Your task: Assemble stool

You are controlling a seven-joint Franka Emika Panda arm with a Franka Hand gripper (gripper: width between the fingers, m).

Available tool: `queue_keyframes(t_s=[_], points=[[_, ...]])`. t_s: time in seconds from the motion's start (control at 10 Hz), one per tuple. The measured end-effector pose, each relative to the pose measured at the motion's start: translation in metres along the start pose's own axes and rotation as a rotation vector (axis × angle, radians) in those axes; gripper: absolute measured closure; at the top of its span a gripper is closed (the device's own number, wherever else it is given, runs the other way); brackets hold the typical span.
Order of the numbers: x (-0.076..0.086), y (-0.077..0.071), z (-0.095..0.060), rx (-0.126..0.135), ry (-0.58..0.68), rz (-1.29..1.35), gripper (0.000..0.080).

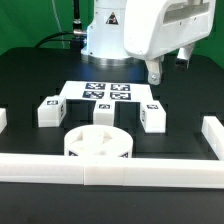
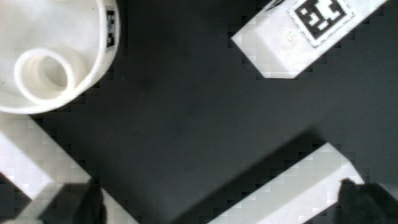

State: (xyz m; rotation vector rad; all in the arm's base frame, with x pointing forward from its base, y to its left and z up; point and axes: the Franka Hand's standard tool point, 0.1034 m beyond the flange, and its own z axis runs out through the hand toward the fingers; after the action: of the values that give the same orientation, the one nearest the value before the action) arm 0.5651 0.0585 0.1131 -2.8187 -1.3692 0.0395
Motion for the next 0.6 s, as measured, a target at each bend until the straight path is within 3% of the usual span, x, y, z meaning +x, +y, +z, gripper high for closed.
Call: queue_keyframes(t_s=[0.6], points=[[-0.0021,0.0015,0.0013,0.001,-0.002,0.001,0.015]])
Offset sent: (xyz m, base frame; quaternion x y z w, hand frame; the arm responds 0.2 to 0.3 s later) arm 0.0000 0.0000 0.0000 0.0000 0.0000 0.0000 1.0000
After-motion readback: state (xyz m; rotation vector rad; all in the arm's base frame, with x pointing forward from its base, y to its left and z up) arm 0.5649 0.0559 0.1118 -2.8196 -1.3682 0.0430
